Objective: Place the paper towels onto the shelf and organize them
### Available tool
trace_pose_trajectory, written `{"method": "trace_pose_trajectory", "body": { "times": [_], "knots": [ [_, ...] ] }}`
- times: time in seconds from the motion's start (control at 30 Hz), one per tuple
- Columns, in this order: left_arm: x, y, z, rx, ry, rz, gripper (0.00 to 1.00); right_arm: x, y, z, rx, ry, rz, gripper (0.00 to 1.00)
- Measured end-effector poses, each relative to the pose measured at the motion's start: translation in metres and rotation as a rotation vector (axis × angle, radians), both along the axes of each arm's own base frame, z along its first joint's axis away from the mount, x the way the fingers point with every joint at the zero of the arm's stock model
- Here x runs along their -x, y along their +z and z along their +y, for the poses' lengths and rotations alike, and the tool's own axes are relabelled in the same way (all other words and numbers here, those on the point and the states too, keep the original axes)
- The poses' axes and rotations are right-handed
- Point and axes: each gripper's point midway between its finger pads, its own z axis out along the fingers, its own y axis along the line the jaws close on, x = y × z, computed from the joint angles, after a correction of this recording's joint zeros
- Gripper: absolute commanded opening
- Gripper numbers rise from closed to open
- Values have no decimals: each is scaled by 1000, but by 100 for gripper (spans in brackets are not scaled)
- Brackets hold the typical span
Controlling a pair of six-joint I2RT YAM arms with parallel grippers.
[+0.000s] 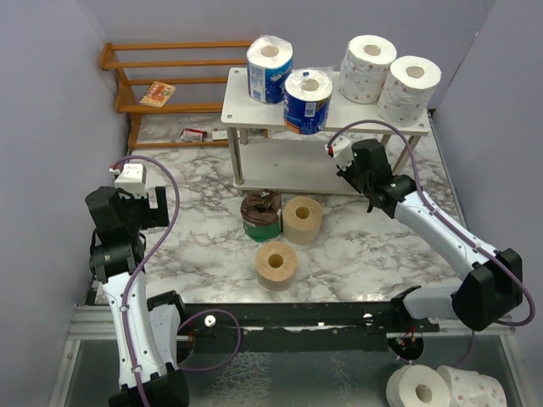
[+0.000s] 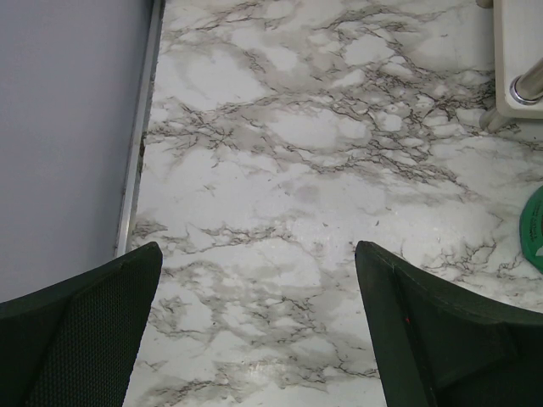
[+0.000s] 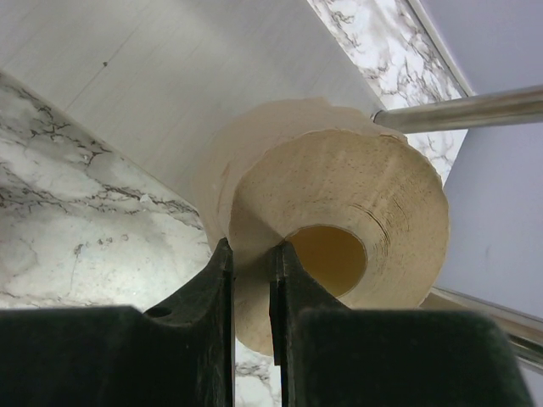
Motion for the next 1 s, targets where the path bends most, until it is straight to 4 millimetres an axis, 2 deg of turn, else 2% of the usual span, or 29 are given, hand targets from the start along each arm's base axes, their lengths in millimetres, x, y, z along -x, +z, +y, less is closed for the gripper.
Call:
{"method": "trace_pose_trajectory", "body": {
  "times": [0.37,0.7,0.83,1.0],
  "knots": [
    [0,-1,0,-2,-1,2,99,-11,-6,-13,-24,-64,-23,2],
    [0,-1,0,-3,-1,2,99,-21,-13,-21,-33,-102,-24,18],
    [0,-1,0,-3,-2,2,99,-23,-11,-21,-36,-106,-37,30],
    [-1,-2,0,-1,-2,8,99,-24,-9,-22,-30,-109,-46,32]
  ]
}}
